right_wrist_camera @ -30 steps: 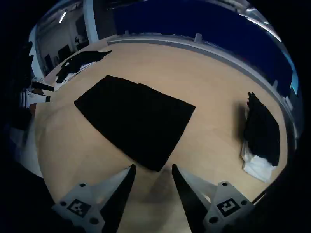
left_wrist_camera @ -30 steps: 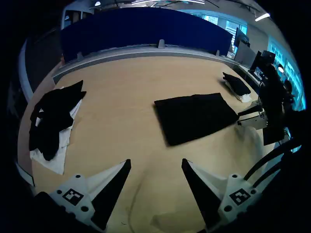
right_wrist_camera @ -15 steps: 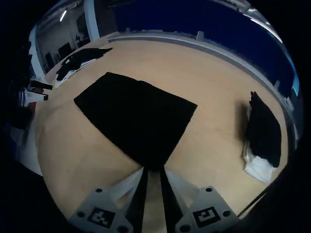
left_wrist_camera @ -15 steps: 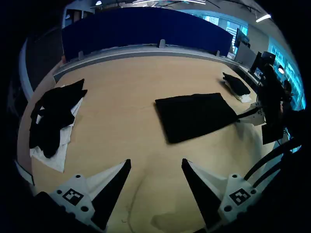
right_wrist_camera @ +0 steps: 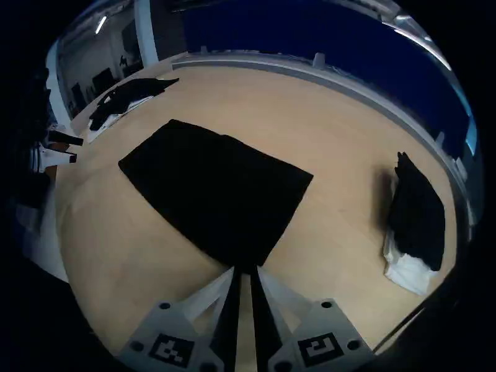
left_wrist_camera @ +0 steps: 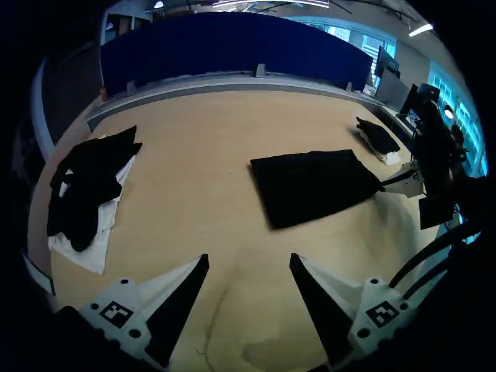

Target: Fold towel

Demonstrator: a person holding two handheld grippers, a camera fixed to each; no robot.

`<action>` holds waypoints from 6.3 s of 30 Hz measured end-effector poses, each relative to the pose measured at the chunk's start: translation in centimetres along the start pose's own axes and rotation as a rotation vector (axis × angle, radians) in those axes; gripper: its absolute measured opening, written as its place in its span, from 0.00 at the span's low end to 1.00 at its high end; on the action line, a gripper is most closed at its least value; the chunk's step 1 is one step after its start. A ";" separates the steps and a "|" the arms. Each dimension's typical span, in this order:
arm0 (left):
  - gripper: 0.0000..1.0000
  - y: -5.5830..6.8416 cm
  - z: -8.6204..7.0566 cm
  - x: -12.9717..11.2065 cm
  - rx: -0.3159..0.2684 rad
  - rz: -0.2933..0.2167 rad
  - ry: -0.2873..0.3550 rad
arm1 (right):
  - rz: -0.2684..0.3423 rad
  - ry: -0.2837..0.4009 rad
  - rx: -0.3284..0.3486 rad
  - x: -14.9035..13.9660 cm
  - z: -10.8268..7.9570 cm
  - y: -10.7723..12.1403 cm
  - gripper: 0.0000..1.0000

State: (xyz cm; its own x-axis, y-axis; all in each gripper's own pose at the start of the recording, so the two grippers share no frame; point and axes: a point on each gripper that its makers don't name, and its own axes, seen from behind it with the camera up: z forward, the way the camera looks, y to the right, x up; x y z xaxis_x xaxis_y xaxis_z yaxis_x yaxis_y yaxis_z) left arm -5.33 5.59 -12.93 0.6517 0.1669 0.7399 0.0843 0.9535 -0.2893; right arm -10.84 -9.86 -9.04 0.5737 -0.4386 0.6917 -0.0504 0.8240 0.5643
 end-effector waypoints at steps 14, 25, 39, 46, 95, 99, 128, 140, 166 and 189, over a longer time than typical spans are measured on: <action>0.97 0.0 -0.7 0.9 -0.006 -0.003 0.019 | -0.056 0.109 -0.015 6.2 -3.1 -0.5 0.11; 0.97 -0.4 -1.4 1.3 -0.009 -0.012 0.036 | -0.147 0.178 0.006 12.1 -4.0 -2.5 0.11; 0.97 -0.7 -1.6 1.8 -0.015 -0.022 0.055 | -0.217 0.176 0.042 15.1 -2.9 -4.7 0.11; 0.97 -0.8 -1.8 1.9 -0.013 -0.034 0.071 | -0.291 0.179 0.103 17.2 -1.1 -8.9 0.10; 0.97 -2.7 -2.8 0.2 0.018 -0.139 0.099 | -0.292 0.110 0.296 14.1 8.3 -21.8 0.86; 0.97 -2.7 -2.8 0.1 0.019 -0.138 0.098 | -0.282 0.124 0.276 14.2 7.9 -21.0 0.92; 0.97 -1.4 -2.2 1.0 0.002 -0.126 0.099 | -0.188 0.067 0.104 8.3 5.5 -13.6 0.92; 0.97 -1.2 -2.2 1.2 0.000 -0.123 0.101 | -0.192 0.026 0.081 6.3 6.7 -13.3 0.59; 0.97 -1.3 -2.0 1.5 0.000 -0.124 0.103 | -0.149 0.034 0.078 6.5 6.0 -12.8 0.07; 0.97 -0.8 -2.6 4.8 -0.006 -0.111 0.160 | -0.193 0.331 0.053 22.3 -5.1 -11.3 0.06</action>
State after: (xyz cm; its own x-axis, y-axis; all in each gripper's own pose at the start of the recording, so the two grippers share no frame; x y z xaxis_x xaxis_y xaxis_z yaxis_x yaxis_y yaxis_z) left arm -0.26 4.96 -10.73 0.7498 0.0182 0.6614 0.1665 0.9623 -0.2152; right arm 6.67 -27.08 -2.27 0.8094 -0.4367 0.3925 0.0468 0.7143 0.6982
